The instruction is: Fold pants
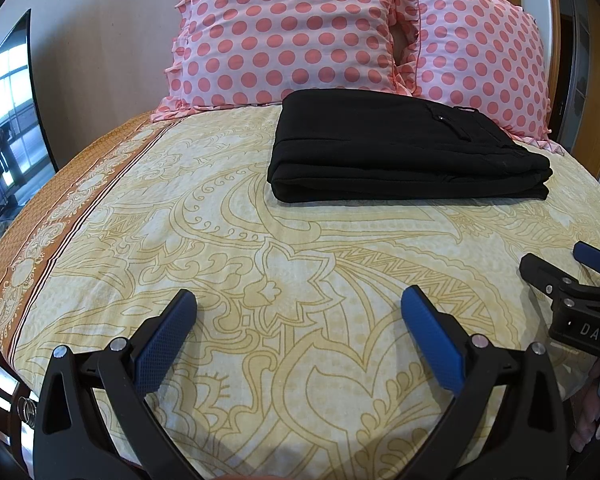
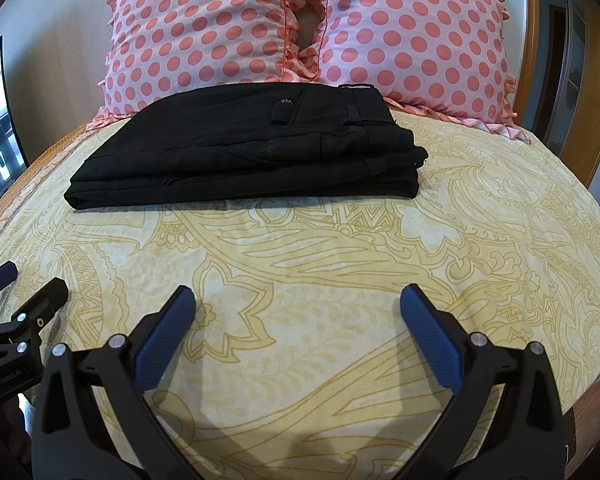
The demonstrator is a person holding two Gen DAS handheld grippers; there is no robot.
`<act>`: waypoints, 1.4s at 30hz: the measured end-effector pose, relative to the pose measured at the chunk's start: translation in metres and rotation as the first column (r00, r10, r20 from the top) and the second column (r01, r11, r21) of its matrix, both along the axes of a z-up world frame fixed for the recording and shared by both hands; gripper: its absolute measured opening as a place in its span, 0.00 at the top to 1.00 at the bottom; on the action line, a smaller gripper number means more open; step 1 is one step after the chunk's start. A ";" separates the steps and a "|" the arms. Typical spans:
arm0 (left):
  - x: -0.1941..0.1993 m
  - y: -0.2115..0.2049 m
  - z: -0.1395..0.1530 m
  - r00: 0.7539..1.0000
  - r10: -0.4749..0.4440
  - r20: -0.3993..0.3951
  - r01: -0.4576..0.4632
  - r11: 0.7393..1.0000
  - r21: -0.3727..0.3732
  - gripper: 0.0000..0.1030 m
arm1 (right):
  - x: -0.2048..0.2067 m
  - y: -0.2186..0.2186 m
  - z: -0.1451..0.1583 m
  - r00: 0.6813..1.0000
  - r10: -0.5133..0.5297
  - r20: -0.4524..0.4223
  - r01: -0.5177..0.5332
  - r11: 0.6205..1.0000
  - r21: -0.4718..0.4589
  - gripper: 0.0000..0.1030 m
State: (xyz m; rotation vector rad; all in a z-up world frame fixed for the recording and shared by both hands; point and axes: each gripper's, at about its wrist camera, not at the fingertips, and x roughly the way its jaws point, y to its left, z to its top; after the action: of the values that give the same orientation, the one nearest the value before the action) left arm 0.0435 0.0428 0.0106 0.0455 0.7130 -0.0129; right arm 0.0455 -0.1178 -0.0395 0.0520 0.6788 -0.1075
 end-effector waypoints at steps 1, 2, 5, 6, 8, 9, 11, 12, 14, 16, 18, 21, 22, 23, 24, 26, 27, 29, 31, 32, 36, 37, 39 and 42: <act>0.000 0.000 0.000 1.000 0.001 0.000 -0.001 1.000 0.000 0.01 | 0.000 0.000 0.000 1.000 0.000 0.000 0.000 1.000 0.000 0.02; 0.000 0.000 0.000 1.000 0.000 0.001 0.000 1.000 0.000 0.01 | 0.000 0.000 0.000 1.000 0.000 0.000 0.000 1.000 0.000 0.02; 0.000 0.001 0.000 1.000 -0.001 0.000 0.001 1.000 0.000 0.01 | 0.000 0.000 0.000 1.000 0.000 0.000 0.000 1.000 0.000 0.02; 0.000 0.001 0.000 1.000 -0.001 0.000 0.001 1.000 0.000 0.01 | 0.000 0.000 0.000 1.000 0.000 0.000 0.000 1.000 0.000 0.02; 0.000 0.001 0.000 1.000 -0.001 0.001 0.001 1.000 0.000 0.01 | 0.000 0.000 0.000 1.000 -0.001 0.000 0.001 1.000 0.000 0.02; 0.000 0.001 0.000 1.000 -0.001 0.001 0.001 1.000 0.000 0.01 | 0.000 0.000 0.000 1.000 -0.001 0.000 0.001 1.000 0.000 0.02; 0.000 0.001 0.000 1.000 -0.002 0.000 0.002 1.000 0.000 0.01 | 0.000 0.000 0.000 1.000 -0.001 0.000 0.001 1.000 0.000 0.02; 0.000 0.001 0.000 1.000 -0.002 0.000 0.002 1.000 0.000 0.01 | 0.000 0.000 0.000 1.000 -0.001 0.000 0.001 1.000 0.000 0.02; 0.000 0.001 0.000 1.000 -0.002 0.001 0.002 1.000 0.000 0.01 | 0.000 0.000 0.000 1.000 -0.001 0.001 0.001 1.000 0.000 0.02; 0.000 0.001 0.000 1.000 -0.002 0.001 0.002 1.000 0.000 0.01 | 0.000 0.000 0.000 1.000 -0.002 0.001 0.002 1.000 0.000 0.02; 0.000 0.001 0.000 1.000 -0.002 0.001 0.002 1.000 0.000 0.01 | 0.000 0.000 0.000 1.000 -0.002 0.001 0.002 1.000 0.000 0.02; 0.000 0.001 0.000 1.000 -0.002 0.001 0.002 1.000 0.000 0.01 | 0.000 0.000 0.000 1.000 -0.002 0.001 0.002 1.000 0.000 0.02; 0.000 0.001 0.000 1.000 -0.002 0.001 0.002 1.000 0.000 0.01 | 0.000 0.000 0.000 1.000 -0.002 0.001 0.002 1.000 0.000 0.02; 0.000 0.001 0.000 1.000 -0.002 0.001 0.002 1.000 0.000 0.01 | 0.000 0.000 0.000 1.000 -0.002 0.001 0.002 1.000 0.000 0.02; 0.000 0.001 0.000 1.000 -0.001 0.001 0.001 1.000 0.000 0.01 | 0.000 0.000 0.000 1.000 -0.002 0.001 0.002 1.000 0.000 0.02; 0.000 0.001 0.000 1.000 -0.001 0.001 0.001 1.000 0.000 0.01 | 0.000 0.000 0.000 1.000 -0.002 0.001 0.002 1.000 0.000 0.02; 0.000 0.001 0.000 1.000 -0.001 0.000 0.001 1.000 0.000 0.01 | 0.000 0.000 0.000 1.000 -0.002 0.001 0.002 1.000 0.000 0.02; 0.000 0.001 0.000 1.000 -0.002 0.001 0.002 1.000 0.000 0.01 | 0.000 0.000 0.000 1.000 -0.002 0.001 0.002 1.000 0.000 0.02; 0.000 0.001 -0.001 1.000 -0.001 0.003 0.001 1.000 -0.001 0.01 | 0.000 0.000 0.000 1.000 -0.002 0.002 0.002 1.000 -0.001 0.02; 0.000 0.001 -0.001 1.000 0.001 0.004 -0.001 1.000 -0.001 0.01 | 0.000 0.000 0.000 1.000 -0.002 0.002 0.002 1.000 -0.001 0.02; 0.000 0.001 0.001 1.000 0.001 0.007 -0.001 1.000 -0.001 0.01 | 0.000 0.000 0.000 1.000 -0.002 0.001 0.002 1.000 0.000 0.02; 0.000 0.001 0.001 1.000 0.000 0.007 0.000 1.000 0.000 0.01 | 0.000 0.000 0.000 1.000 -0.002 0.001 0.002 1.000 0.000 0.02; 0.001 0.001 0.002 1.000 -0.003 0.009 0.003 1.000 0.001 0.01 | 0.000 0.000 0.000 1.000 -0.002 0.001 0.002 1.000 0.000 0.02; 0.002 0.000 0.002 1.000 0.000 0.012 0.000 1.000 0.001 0.01 | 0.000 0.000 0.000 1.000 -0.002 0.001 0.002 1.000 0.000 0.02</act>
State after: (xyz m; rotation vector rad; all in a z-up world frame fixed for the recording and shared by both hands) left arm 0.0451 0.0424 0.0130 0.0464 0.7008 -0.0127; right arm 0.0455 -0.1178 -0.0395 0.0522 0.6774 -0.1094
